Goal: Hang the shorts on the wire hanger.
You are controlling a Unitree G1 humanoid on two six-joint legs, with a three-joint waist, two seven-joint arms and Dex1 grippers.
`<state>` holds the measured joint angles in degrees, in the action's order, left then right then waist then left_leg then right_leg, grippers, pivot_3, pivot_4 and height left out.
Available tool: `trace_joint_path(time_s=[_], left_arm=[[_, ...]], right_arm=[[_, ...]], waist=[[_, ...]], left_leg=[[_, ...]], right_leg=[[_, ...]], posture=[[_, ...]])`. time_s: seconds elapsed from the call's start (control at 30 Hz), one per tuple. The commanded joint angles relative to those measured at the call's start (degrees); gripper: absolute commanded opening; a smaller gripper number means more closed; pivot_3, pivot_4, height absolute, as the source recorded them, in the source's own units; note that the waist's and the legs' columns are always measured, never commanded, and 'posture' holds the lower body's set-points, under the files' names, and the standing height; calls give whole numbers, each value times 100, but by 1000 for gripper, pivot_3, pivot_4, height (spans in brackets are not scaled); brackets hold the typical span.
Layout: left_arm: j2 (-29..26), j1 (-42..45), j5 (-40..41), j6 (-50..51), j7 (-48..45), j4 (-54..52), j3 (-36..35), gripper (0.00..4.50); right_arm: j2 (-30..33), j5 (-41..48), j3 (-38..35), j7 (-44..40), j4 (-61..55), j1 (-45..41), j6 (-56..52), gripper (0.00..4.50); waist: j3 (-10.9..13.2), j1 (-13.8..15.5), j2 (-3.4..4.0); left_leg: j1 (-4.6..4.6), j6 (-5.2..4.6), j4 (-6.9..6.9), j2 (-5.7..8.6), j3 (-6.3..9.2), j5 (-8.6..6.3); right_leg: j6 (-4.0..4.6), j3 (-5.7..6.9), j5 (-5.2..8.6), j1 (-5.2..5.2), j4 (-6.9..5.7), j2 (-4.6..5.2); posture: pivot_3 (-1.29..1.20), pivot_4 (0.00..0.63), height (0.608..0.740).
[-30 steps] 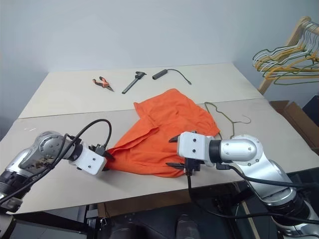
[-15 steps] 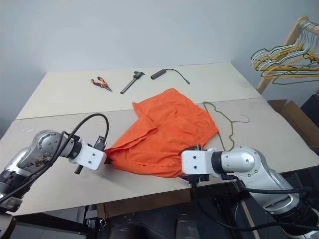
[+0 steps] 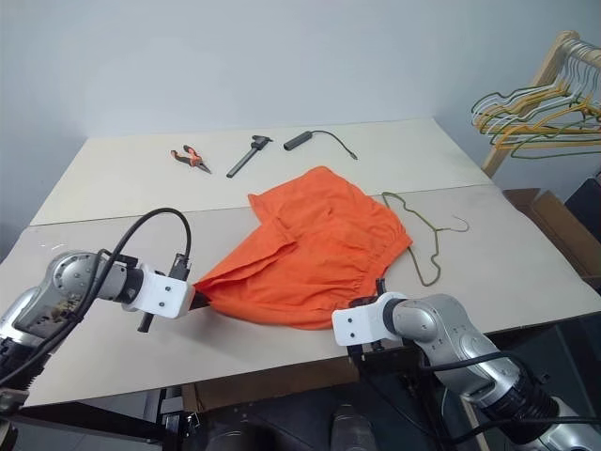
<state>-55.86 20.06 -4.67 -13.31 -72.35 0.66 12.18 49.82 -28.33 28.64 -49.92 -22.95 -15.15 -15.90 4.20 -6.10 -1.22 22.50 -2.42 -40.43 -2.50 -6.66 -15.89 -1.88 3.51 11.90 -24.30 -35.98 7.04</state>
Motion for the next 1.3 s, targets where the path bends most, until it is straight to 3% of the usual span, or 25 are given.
trace_joint_path(time_s=[0.03,0.2,0.37,0.5,0.6,0.7,0.77,0.87,1.0,1.07,1.17,1.3], left_arm=[[-99,-60,207,199,82,-196,-292,0],[-328,-484,843,781,-99,-691,-706,0],[-721,-1389,1671,1744,-190,-1629,-1592,0],[-976,-2450,1984,2174,-330,-2430,-2481,0],[-973,-3185,2380,2659,-493,-3138,-3206,0],[-851,-3067,2750,3010,-261,-3368,-3282,0],[-633,-2302,2801,3202,152,-3134,-2851,0],[127,-139,2518,3808,1028,-2148,-1953,0],[1229,2847,1486,3648,2206,580,-1194,0],[1752,4280,916,3105,3256,2354,-1076,0],[2263,6261,100,1548,5715,4979,-1102,0],[2203,7599,-600,-262,8165,6503,-1069,0]], right_arm=[[-87,-198,-298,253,81,-87,205,142],[7,392,-865,150,-68,-163,758,32],[67,994,-1469,314,258,-643,1894,32],[398,2010,-1863,-427,209,-699,2437,32],[1012,3154,-2156,-1473,-83,-444,2377,32],[996,3494,-2186,-1631,101,-668,2178,32],[574,3175,-2027,-1296,638,-1245,2145,32],[-431,2351,-1790,-299,1965,-2598,1890,32],[-1613,1393,-1632,1448,4684,-4773,1768,32],[-2060,1060,-1633,2583,6204,-5806,1868,32],[-2465,770,-1771,4629,8067,-7130,2318,32],[-2503,835,-2163,6762,8859,-7931,3823,32]], waist=[[0,1,0],[1,-13,0],[4,-104,2],[9,-112,5],[20,-51,10],[22,-5,9],[23,33,11],[27,44,17],[23,26,14],[11,-4,13],[-4,-114,7],[-7,-286,4]], left_leg=[[0,0,0,0,0,0],[2,0,0,-1,0,0],[-5,1,2,-13,1,-1],[-18,7,13,-18,0,-5],[-20,6,16,-18,1,-9],[-28,5,15,-21,0,-16],[-45,9,13,-21,0,-14],[-111,19,11,-13,-1,-7],[-129,24,12,1,5,23],[-97,63,13,8,-2,48],[11,89,24,16,-15,70],[94,92,121,56,-19,72]], right_leg=[[0,0,0,-1,-1,0],[0,-1,0,-1,1,-1],[-1,-6,1,-1,0,-1],[4,-15,7,2,0,-5],[4,-15,13,5,2,-4],[8,-15,19,13,6,-3],[6,-16,29,21,3,-5],[4,-18,45,70,0,-9],[-6,-19,-3,116,-8,-19],[17,-19,-21,89,-7,-18],[18,-4,-37,-12,-21,-13],[-6,10,-22,-128,3,28]], posture=[[-170,41,740],[-174,51,740],[-185,59,740],[-180,66,740],[-171,73,740],[-157,70,740],[-149,65,740],[-145,52,740],[-139,30,740],[-137,11,740],[-137,0,740],[-145,0,740]])
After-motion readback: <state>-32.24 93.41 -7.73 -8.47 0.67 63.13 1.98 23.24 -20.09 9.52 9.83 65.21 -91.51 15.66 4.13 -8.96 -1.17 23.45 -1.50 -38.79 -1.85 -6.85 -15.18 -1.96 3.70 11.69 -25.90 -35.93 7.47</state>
